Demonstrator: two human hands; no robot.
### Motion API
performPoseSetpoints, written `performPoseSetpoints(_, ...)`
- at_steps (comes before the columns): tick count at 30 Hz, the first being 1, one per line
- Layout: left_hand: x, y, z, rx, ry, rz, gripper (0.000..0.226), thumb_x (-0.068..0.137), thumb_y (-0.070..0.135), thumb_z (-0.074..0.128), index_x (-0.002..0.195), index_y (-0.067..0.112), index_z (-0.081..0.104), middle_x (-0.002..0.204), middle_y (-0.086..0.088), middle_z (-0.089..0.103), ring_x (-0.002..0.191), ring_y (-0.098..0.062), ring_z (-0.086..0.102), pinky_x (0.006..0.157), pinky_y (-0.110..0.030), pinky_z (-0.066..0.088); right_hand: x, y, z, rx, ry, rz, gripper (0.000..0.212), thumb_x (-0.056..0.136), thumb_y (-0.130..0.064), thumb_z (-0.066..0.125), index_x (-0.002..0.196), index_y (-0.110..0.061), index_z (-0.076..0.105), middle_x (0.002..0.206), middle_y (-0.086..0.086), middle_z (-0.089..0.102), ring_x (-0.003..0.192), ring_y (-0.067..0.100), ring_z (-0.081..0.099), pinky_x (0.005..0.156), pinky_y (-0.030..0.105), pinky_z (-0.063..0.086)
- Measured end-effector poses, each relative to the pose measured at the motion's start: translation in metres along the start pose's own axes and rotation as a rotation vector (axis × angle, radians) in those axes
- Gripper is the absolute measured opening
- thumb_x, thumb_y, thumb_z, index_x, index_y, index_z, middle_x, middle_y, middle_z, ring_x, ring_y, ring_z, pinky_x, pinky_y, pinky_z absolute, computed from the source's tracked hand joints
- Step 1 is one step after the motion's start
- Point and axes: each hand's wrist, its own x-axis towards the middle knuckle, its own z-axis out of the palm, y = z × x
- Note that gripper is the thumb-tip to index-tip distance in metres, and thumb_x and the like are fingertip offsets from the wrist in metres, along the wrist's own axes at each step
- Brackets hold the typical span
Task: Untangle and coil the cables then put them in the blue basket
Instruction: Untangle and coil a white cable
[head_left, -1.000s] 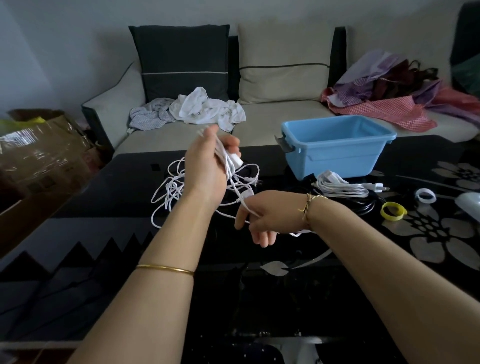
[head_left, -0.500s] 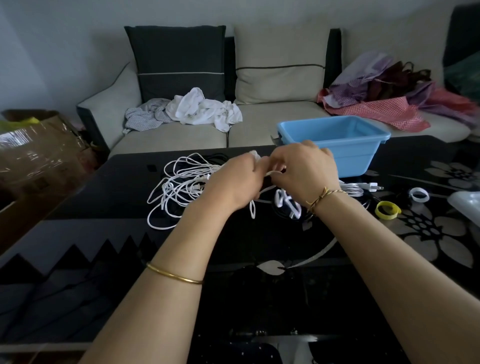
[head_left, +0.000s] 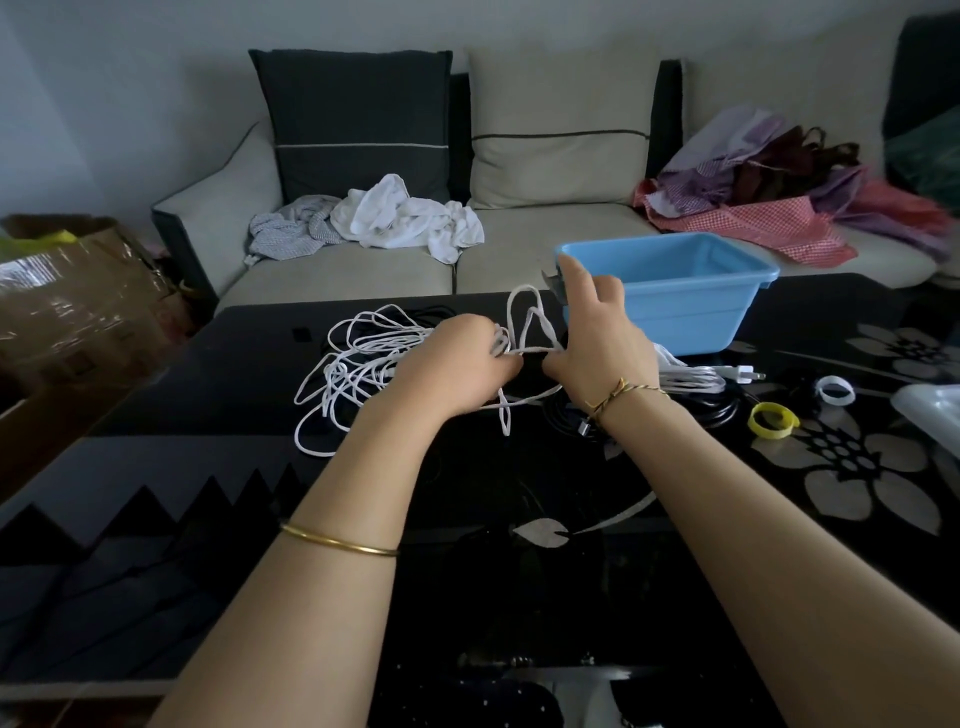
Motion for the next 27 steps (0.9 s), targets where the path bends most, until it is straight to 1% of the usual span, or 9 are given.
performPoseSetpoints(6,0.003,-0.012,-0.003,-0.03,0.203,-0.113,0.043,0.094,0.035,0.051,0.062,0.014,0.032,0.062,-0.002,0.044,0.057,-0.023,0.04,0.053,-0.031,0.025,0.003,0.007,0.005,-0.046,0.009,0.011,0.057,0.079,-0.014,0.063,0.132,-0.021,0.041,0.127,0.009,0.039,0.109,0.033,0.044,0.077,0.039,0.042)
performPoseSetpoints(9,0.003,-0.019,-0.008,-0.073,0.306,-0.19,0.038,0.095,0.031,0.048,0.065,0.011,0.038,0.066,-0.003,0.05,0.058,-0.024,0.044,0.051,-0.031,0.025,0.006,0.012,0.009,0.173,-0.009,0.075,0.051,0.081,-0.01,0.059,0.13,-0.02,0.045,0.122,0.007,0.043,0.095,0.026,0.053,0.077,0.034,0.043)
performPoseSetpoints(13,0.006,-0.027,-0.012,-0.134,0.379,-0.268,0.03,0.095,0.03,0.046,0.074,0.009,0.048,0.083,-0.009,0.064,0.072,-0.032,0.06,0.058,-0.031,0.034,0.008,0.007,0.014,0.887,-0.076,0.332,0.018,0.089,0.002,0.041,0.101,-0.008,0.051,0.069,0.006,0.054,0.044,0.014,0.057,0.068,0.044,0.057)
performPoseSetpoints(14,0.006,-0.03,-0.013,-0.135,0.387,-0.283,0.03,0.095,0.03,0.046,0.075,0.008,0.049,0.083,-0.01,0.064,0.074,-0.033,0.06,0.058,-0.031,0.034,0.01,0.006,0.013,0.965,-0.089,0.373,0.02,0.091,0.002,0.036,0.091,-0.008,0.054,0.058,0.004,0.048,0.034,0.01,0.046,0.054,0.036,0.055)
performPoseSetpoints(16,0.006,-0.035,-0.015,-0.131,0.398,-0.312,0.032,0.095,0.031,0.046,0.078,0.004,0.053,0.079,-0.01,0.061,0.073,-0.034,0.058,0.056,-0.031,0.033,0.014,0.001,0.006,1.058,-0.069,0.432,0.03,0.088,0.001,0.032,0.071,-0.01,0.055,0.044,-0.003,0.036,0.031,0.007,0.026,0.035,0.018,0.029)
performPoseSetpoints(18,0.006,-0.041,-0.017,-0.148,0.399,-0.334,0.035,0.095,0.033,0.047,0.081,0.002,0.056,0.079,-0.01,0.062,0.071,-0.033,0.058,0.058,-0.031,0.037,0.019,0.0,-0.003,1.277,-0.061,0.521,0.031,0.087,-0.002,0.03,0.063,-0.011,0.048,0.036,-0.007,0.028,0.029,0.007,0.017,0.033,0.012,0.014)
performPoseSetpoints(23,0.001,-0.066,-0.028,-0.252,0.428,-0.434,0.038,0.095,0.033,0.045,0.084,0.001,0.062,0.09,-0.016,0.068,0.078,-0.037,0.065,0.079,-0.045,0.054,0.023,0.026,-0.019,1.978,0.142,0.831,0.039,0.095,-0.009,0.02,0.06,-0.017,0.034,0.034,-0.007,0.02,0.025,0.008,0.012,0.027,0.014,0.01)
performPoseSetpoints(25,-0.004,-0.08,-0.031,-0.296,0.458,-0.516,0.038,0.094,0.034,0.046,0.087,0.0,0.063,0.091,-0.019,0.068,0.08,-0.037,0.065,0.081,-0.047,0.054,0.022,0.037,-0.021,1.981,0.285,0.893,0.037,0.095,-0.008,0.018,0.062,-0.017,0.035,0.035,-0.005,0.029,0.024,0.008,0.013,0.027,0.015,0.012)
performPoseSetpoints(27,-0.008,-0.082,-0.034,-0.396,0.456,-0.57,0.035,0.093,0.031,0.047,0.08,0.002,0.06,0.077,-0.013,0.065,0.064,-0.03,0.061,0.078,-0.047,0.056,0.021,0.033,-0.02,1.741,0.29,0.883,0.035,0.093,-0.006,0.023,0.064,-0.015,0.04,0.047,0.001,0.04,0.023,0.007,0.016,0.029,0.011,0.012)
